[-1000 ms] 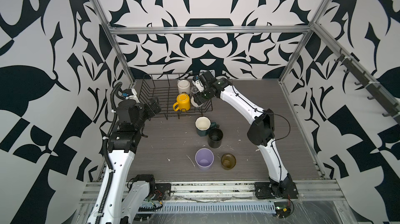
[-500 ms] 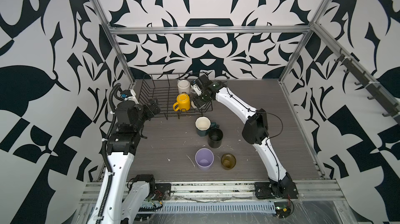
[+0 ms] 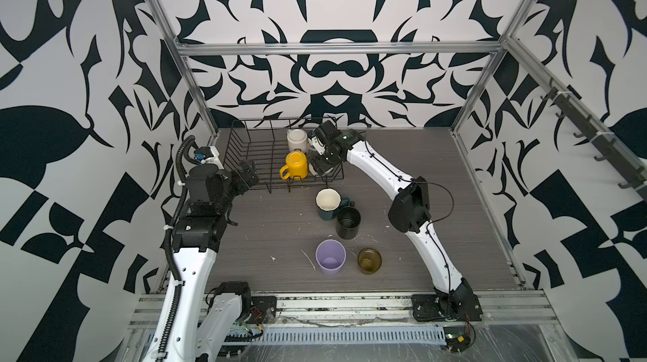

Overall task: Load cups into a dish rack
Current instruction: Place the cup upside down at the dish rack.

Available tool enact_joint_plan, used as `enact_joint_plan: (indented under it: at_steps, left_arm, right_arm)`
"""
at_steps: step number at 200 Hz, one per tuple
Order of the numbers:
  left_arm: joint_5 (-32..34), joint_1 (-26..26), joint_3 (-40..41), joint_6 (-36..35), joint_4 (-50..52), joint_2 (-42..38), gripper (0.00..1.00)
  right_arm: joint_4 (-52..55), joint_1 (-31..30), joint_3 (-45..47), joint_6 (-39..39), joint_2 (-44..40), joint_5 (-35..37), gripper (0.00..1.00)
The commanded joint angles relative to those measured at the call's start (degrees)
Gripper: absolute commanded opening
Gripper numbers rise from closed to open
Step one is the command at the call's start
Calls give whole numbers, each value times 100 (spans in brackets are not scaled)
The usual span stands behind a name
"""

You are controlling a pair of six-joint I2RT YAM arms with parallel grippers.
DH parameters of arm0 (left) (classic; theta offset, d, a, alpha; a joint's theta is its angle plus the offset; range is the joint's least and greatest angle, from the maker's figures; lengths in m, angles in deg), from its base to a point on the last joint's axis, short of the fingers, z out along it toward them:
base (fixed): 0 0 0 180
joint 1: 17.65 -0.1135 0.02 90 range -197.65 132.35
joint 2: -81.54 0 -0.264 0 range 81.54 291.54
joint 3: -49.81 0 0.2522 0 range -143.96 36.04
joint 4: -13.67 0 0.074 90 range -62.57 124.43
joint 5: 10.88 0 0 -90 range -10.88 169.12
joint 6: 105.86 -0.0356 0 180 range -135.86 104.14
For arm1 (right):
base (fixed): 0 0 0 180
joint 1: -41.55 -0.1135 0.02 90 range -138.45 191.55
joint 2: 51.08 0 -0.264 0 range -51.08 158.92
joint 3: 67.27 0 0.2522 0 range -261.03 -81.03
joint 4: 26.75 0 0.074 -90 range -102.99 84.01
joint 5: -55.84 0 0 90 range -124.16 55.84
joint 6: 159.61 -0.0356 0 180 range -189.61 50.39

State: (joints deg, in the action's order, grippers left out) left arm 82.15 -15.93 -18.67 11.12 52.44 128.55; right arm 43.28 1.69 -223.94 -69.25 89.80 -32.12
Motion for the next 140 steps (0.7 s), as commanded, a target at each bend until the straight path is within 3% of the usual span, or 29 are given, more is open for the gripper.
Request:
enact_joint_plan:
  at_steps: [1, 42, 78, 98, 116, 140]
  left_arm:
    - [58, -31, 94, -26, 78, -68, 99]
    - [32, -37, 110, -18, 68, -42, 99]
    - [15, -40, 94, -9, 71, -25, 99]
    - [5, -35, 96, -9, 68, -25, 99]
    - [-4, -40, 100, 0, 72, -25, 99]
    - [1, -31, 105, 9, 68, -40, 99]
  right_arm:
    - [-101, -97, -322, 204, -17, -40, 50]
    - [46, -119, -387, 261, 145, 79, 53]
    - [34, -119, -367, 194, 62, -39, 63]
    - [-44, -120, -313, 135, 36, -54, 73]
    - [-76, -119, -307, 105, -168, -55, 92]
    - [-105, -120, -281, 70, -253, -55, 93]
